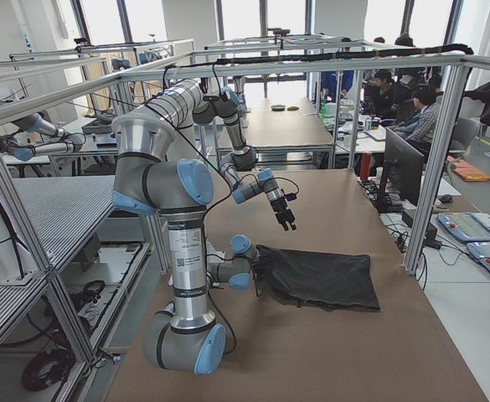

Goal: Fold clothes
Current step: 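Grasp the near corner with the right gripper while the left gripper lowers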

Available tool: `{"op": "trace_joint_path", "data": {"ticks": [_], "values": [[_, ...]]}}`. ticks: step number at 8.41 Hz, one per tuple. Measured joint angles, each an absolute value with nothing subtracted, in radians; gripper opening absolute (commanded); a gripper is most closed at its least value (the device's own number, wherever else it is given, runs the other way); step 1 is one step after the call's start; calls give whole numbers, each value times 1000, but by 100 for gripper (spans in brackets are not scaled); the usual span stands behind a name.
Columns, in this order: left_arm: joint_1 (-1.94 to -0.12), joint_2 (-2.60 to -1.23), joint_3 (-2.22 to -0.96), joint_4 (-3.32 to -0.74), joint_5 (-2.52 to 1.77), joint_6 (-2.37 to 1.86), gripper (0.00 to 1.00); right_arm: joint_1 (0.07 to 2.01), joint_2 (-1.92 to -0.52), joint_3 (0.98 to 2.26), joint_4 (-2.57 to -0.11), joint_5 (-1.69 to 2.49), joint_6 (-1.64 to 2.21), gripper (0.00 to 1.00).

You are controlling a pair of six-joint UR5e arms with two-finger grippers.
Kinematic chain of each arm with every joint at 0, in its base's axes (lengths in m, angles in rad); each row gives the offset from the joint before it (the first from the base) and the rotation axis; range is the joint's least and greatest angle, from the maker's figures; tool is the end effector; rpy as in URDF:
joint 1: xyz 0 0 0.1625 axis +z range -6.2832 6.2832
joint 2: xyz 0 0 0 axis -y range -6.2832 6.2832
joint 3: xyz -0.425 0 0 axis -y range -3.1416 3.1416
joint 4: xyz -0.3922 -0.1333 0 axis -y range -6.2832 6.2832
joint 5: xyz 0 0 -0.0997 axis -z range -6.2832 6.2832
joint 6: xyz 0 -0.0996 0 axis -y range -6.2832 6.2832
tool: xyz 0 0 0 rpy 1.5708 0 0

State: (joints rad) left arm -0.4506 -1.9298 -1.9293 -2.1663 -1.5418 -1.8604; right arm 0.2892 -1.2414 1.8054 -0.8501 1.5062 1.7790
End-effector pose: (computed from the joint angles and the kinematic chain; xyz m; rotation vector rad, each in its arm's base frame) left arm 0.4507 -0.3693 0.2315 0.1330 1.3348 -0.6477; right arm -0.5280 -0.3029 0.2874 0.1086 -1.2949 0.4678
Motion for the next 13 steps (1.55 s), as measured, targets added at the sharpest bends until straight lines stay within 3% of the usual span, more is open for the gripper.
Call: {"op": "trace_joint_path", "data": {"ticks": [3,12,13], "values": [[-312,-1828,-1929,-2302,-1421,-1889,100,287,-1245,1812,-850,1506,1778,0],[-244,-1766,-1842,-2365,-1383,-1837,100,289,-1243,1811,-849,1504,1757,0],[-225,-1768,-1840,-2363,-1369,-1837,87,289,-1243,1811,-848,1504,1747,0]]}}
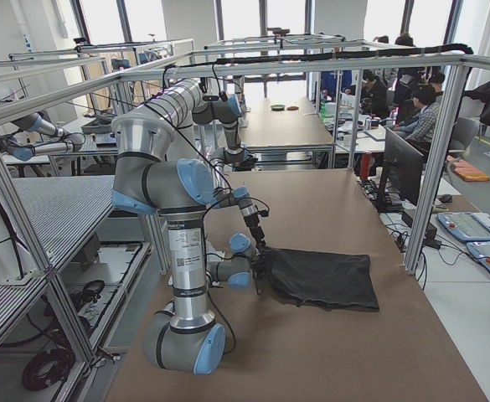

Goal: Fold clothes
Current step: 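Grasp the near corner with the right gripper while the left gripper lowers, then grasp the shirt's near corner with the left gripper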

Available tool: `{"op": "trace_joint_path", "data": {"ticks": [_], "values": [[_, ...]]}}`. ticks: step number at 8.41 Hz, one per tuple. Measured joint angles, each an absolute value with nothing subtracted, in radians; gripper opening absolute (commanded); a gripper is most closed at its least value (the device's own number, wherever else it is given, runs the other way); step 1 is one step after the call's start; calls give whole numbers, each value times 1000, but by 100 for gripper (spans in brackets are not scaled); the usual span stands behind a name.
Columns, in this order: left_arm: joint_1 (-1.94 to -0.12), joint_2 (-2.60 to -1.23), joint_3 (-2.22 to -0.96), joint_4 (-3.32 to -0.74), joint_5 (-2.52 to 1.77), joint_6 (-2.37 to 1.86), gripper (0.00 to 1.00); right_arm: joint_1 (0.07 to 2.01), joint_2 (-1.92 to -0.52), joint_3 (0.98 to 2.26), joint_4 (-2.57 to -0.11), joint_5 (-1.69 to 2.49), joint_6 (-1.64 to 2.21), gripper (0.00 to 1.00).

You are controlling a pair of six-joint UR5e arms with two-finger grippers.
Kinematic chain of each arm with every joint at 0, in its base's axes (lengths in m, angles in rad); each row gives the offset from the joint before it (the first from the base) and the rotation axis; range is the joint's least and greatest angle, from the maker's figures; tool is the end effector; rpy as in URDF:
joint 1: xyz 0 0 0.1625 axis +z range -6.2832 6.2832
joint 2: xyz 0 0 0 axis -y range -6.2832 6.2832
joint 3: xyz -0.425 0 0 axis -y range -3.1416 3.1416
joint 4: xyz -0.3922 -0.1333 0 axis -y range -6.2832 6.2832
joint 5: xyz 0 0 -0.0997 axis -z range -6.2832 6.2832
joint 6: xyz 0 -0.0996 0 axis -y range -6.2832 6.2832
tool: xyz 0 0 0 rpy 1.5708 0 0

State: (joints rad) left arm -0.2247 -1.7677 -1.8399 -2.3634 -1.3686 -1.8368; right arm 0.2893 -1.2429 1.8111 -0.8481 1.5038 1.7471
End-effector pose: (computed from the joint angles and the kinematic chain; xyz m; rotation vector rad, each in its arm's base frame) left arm 0.5088 -0.2736 0.3382 0.1509 1.2755 -0.5496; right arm -0.5260 -0.3026 0.2854 0.1315 -1.2976 0.4417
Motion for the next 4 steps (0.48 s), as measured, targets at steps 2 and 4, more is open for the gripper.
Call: {"op": "trace_joint_path", "data": {"ticks": [2,4], "values": [[-206,-1772,-1839,-2362,-1353,-1837,73,290,-1242,1812,-848,1503,1739,0],[-203,-1775,-1837,-2362,-1351,-1838,41,290,-1241,1813,-848,1504,1738,0]]}}
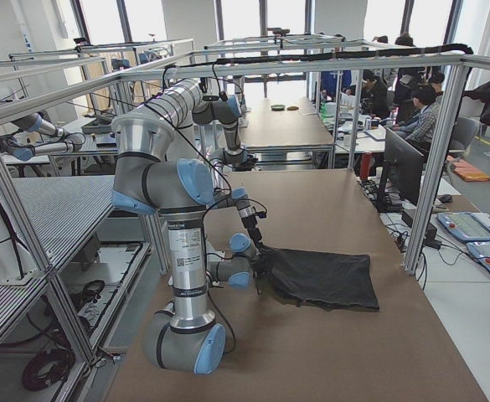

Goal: Fold clothes
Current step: 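Grasp the shirt's near corner with the left gripper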

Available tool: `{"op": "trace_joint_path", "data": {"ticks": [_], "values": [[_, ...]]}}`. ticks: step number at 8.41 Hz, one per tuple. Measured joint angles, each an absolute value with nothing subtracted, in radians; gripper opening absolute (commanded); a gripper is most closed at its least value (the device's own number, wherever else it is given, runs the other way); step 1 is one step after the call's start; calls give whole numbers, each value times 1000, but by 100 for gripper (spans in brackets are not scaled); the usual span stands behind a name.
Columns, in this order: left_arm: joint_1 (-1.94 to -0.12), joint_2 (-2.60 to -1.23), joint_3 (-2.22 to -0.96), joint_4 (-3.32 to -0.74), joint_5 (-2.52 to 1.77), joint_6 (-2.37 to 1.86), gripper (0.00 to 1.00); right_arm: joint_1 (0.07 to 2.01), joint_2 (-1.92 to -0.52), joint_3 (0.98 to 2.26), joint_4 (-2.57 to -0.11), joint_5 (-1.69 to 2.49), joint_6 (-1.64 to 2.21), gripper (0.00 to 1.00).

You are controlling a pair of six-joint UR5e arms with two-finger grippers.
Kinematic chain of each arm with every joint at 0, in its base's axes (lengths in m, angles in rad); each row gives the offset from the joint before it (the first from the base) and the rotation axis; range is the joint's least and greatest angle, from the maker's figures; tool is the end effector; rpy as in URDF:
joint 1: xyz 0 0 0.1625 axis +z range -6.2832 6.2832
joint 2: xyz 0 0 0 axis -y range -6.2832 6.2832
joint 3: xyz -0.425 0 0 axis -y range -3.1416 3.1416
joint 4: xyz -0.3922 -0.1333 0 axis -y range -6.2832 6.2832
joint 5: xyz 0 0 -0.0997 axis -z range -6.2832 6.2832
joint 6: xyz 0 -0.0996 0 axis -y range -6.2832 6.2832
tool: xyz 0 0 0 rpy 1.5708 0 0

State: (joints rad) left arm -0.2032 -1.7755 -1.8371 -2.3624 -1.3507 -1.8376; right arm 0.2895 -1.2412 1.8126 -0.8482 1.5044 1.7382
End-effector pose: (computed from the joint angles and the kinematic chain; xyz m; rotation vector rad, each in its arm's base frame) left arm 0.5160 -0.2646 0.3351 0.1520 1.2801 -0.5429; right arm -0.5258 -0.3026 0.2838 0.1370 -1.2997 0.4336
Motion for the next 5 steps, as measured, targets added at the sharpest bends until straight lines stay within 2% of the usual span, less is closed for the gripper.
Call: {"op": "trace_joint_path", "data": {"ticks": [1,2,5], "values": [[-203,-1776,-1836,-2362,-1350,-1838,15,290,-1242,1813,-848,1505,1738,0],[-203,-1776,-1835,-2362,-1348,-1838,0,289,-1243,1814,-848,1505,1738,0],[-206,-1776,-1840,-2363,-1351,-1838,0,288,-1244,1816,-848,1506,1738,0]]}}
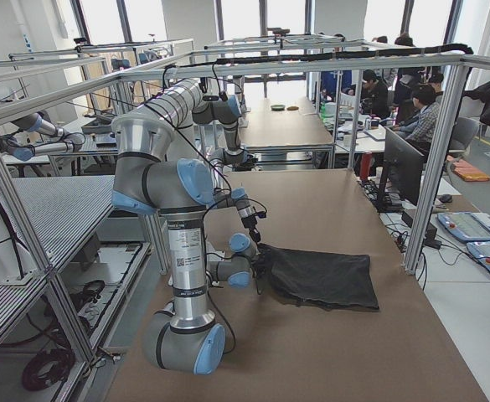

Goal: Fold clothes
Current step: 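Grasp the shirt's near corner with the left gripper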

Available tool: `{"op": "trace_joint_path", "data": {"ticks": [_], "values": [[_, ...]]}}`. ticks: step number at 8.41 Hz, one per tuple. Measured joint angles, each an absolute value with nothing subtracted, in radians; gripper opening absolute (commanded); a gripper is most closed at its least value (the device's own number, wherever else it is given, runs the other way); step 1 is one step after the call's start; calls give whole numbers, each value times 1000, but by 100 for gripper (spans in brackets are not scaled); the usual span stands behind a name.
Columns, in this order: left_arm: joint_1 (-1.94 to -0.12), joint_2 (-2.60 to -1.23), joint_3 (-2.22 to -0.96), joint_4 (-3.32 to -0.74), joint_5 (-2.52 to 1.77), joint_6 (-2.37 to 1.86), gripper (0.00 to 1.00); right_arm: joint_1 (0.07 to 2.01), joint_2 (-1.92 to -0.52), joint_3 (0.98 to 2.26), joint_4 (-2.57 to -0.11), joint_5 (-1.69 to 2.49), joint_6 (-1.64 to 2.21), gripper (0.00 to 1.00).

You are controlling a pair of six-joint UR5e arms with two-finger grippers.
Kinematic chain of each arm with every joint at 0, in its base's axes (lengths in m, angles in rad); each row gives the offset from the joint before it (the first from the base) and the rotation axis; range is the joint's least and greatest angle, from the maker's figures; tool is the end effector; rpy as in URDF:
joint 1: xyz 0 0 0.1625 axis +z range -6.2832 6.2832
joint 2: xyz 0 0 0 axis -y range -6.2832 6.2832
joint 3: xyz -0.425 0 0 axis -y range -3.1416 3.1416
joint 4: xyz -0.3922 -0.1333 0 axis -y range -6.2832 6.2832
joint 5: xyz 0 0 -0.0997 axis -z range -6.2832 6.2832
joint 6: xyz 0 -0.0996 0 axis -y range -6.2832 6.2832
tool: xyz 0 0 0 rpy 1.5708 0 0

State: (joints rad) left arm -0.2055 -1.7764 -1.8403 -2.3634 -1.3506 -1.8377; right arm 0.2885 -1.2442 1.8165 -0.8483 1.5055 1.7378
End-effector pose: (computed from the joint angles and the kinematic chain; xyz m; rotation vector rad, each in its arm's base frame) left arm 0.5147 -0.2657 0.3330 0.1531 1.2853 -0.5451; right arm -0.5247 -0.3016 0.2838 0.1356 -1.3005 0.4317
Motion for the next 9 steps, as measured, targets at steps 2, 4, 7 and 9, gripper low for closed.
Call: {"op": "trace_joint_path", "data": {"ticks": [2,4,7,9], "values": [[-210,-1774,-1883,-2364,-1374,-1838,0,288,-1250,1831,-849,1522,1736,0],[-213,-1759,-1981,-2364,-1408,-1838,0,288,-1290,1891,-849,1612,1735,0],[-187,-1708,-2121,-2364,-1430,-1838,0,263,-1356,2003,-850,1683,1735,0],[-185,-1703,-2160,-2364,-1452,-1838,0,258,-1375,2049,-850,1699,1736,0]]}}
